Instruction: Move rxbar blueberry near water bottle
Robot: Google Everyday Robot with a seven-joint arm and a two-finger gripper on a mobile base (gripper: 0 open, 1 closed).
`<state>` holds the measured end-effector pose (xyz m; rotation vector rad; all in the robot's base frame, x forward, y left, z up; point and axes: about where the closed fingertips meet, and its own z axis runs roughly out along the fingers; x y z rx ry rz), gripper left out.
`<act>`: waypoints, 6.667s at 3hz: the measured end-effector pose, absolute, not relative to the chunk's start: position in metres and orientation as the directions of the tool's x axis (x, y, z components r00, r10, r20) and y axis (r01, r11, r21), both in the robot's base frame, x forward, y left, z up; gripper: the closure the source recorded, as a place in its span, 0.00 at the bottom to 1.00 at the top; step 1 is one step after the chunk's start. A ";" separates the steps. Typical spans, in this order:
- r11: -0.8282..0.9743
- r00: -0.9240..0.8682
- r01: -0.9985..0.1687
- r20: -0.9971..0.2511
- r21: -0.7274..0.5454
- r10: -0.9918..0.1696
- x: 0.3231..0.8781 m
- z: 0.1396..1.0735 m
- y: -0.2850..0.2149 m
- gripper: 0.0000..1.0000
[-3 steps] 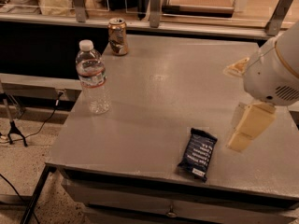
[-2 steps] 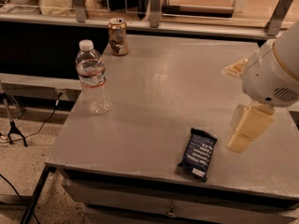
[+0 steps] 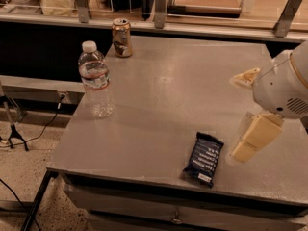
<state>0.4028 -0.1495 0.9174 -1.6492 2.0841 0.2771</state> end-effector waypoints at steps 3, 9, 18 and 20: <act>0.340 -0.231 -0.937 -0.579 -0.085 -0.782 0.391 0.888 -0.133 0.00; 0.289 -0.185 -0.957 -0.710 -0.027 -0.680 0.386 0.827 -0.138 0.00; 0.258 -0.128 -0.960 -0.648 -0.108 -0.751 0.391 0.832 -0.113 1.00; 0.257 -0.128 -0.960 -0.648 -0.108 -0.751 0.391 0.835 -0.113 0.59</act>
Offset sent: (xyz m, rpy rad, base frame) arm -0.0186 0.0276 -0.0533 0.1932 -0.0055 -0.1058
